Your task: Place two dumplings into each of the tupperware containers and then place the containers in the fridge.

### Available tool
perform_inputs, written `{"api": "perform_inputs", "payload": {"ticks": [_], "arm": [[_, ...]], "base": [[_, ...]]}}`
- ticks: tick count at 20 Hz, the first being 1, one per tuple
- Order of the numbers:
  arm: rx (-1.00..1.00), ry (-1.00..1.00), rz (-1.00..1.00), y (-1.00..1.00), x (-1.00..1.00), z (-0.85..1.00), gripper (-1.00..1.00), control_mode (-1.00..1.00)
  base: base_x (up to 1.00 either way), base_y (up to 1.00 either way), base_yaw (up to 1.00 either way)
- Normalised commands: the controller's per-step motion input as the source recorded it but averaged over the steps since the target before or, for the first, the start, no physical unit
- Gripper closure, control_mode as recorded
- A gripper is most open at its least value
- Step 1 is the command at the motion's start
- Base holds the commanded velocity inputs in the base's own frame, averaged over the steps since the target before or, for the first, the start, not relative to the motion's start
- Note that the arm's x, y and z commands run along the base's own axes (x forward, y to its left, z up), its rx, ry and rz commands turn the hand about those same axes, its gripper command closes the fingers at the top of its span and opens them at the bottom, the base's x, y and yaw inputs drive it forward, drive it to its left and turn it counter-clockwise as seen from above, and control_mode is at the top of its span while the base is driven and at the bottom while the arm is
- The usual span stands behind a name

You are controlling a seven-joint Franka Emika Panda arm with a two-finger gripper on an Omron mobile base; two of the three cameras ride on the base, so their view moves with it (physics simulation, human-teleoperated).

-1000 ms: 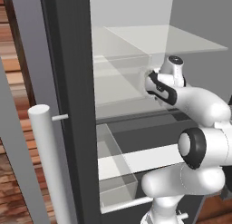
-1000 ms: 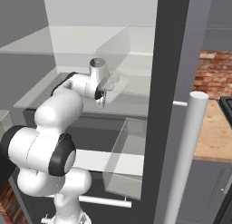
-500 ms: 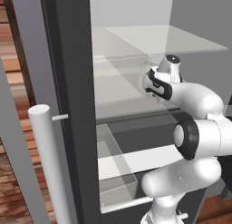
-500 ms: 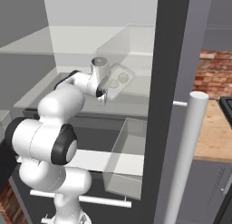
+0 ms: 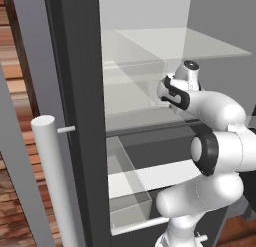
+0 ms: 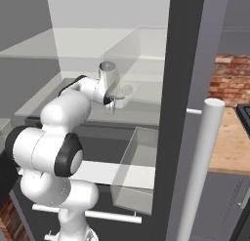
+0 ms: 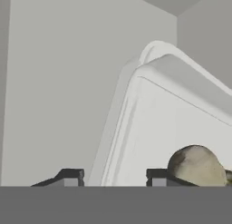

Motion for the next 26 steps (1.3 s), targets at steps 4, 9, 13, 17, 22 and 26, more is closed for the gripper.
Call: {"api": "perform_inputs", "payload": {"ticks": [4,9,13,17,22,26], "arm": [[0.00,-0.07,0.00,0.00,0.00,-0.06,-1.00,-1.00],[0.00,-0.26,0.00,0.00,-0.28,0.00,-1.00,-1.00],[0.00,-0.15,-0.01,0.03,-0.86,0.33,-1.00,-1.00],[0.00,0.03,-0.06,0.07,-0.90,0.88,-1.00,-1.00],[0.07,0.07,-0.16,0.32,-0.98,0.49,-1.00,-1.00],[0.24,0.04,-0.30,0.33,-0.99,0.21,-1.00,-1.00]], "base": [[0.00,0.00,0.00],[0.00,0.00,0.00],[0.00,0.00,0.00],[0.00,0.00,0.00],[0.00,0.00,0.00],[0.00,0.00,0.00]]}}
